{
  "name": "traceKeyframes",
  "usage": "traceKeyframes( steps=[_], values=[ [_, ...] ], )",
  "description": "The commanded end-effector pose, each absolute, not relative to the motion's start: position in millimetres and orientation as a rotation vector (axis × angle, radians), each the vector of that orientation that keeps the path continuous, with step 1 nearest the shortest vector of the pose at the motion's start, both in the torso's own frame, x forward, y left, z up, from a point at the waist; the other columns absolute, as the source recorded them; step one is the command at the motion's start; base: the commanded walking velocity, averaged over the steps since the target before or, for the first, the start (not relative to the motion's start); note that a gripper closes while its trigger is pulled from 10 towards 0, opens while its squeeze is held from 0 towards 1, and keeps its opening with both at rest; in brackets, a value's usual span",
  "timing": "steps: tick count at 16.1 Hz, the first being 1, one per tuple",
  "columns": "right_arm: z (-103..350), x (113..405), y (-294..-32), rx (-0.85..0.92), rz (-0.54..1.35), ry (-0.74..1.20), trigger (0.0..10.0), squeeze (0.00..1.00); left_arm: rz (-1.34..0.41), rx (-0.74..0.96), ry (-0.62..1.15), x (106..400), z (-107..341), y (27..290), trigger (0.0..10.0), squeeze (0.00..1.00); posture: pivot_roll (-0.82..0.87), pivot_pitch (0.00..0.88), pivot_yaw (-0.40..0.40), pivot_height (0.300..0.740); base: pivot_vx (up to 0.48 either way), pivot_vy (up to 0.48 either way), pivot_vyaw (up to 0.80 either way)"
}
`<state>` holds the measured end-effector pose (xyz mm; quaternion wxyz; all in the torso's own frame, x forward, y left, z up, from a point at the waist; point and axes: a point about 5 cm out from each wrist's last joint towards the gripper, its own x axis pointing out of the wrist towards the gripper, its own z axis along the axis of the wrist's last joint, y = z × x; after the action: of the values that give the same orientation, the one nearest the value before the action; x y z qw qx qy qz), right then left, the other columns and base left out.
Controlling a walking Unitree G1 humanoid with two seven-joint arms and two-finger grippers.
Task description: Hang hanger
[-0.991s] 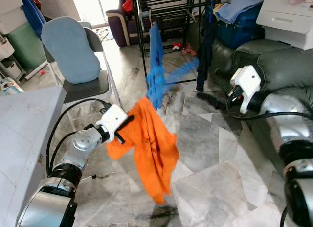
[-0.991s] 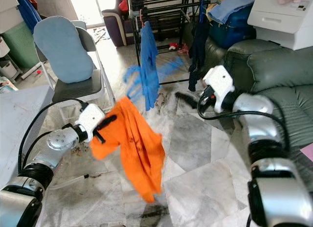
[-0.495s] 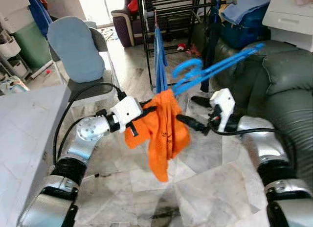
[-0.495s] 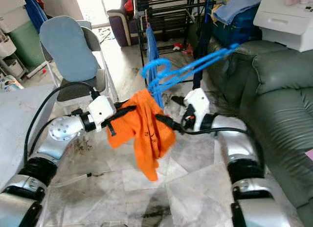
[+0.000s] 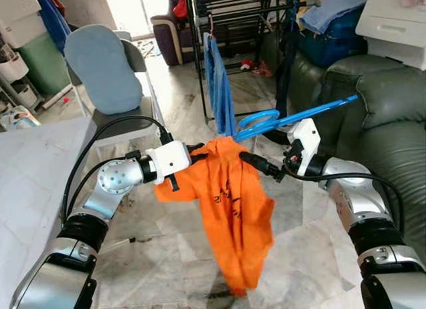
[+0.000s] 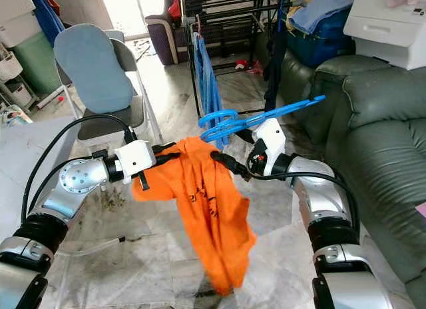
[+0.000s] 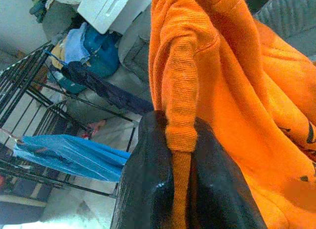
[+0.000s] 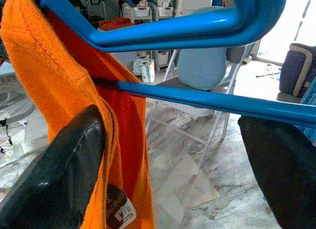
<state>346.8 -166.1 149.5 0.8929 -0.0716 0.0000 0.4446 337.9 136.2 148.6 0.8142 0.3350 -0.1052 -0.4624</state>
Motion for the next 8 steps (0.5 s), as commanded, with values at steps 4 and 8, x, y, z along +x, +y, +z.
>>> traceKeyframes(
  steps=[4,8],
  values=[
    [153.8,347.1,-162.1,-0.143,0.935,-0.021,10.0,0.0,-0.973,0.742,-0.245,339.5,154.6,140.3,0.0,0.0,-0.04,0.0,0.132,0.74,0.0,0.0,0.0],
    [153.8,347.1,-162.1,-0.143,0.935,-0.021,10.0,0.0,-0.973,0.742,-0.245,339.5,154.6,140.3,0.0,0.0,-0.04,0.0,0.132,0.74,0.0,0.0,0.0]
  ],
)
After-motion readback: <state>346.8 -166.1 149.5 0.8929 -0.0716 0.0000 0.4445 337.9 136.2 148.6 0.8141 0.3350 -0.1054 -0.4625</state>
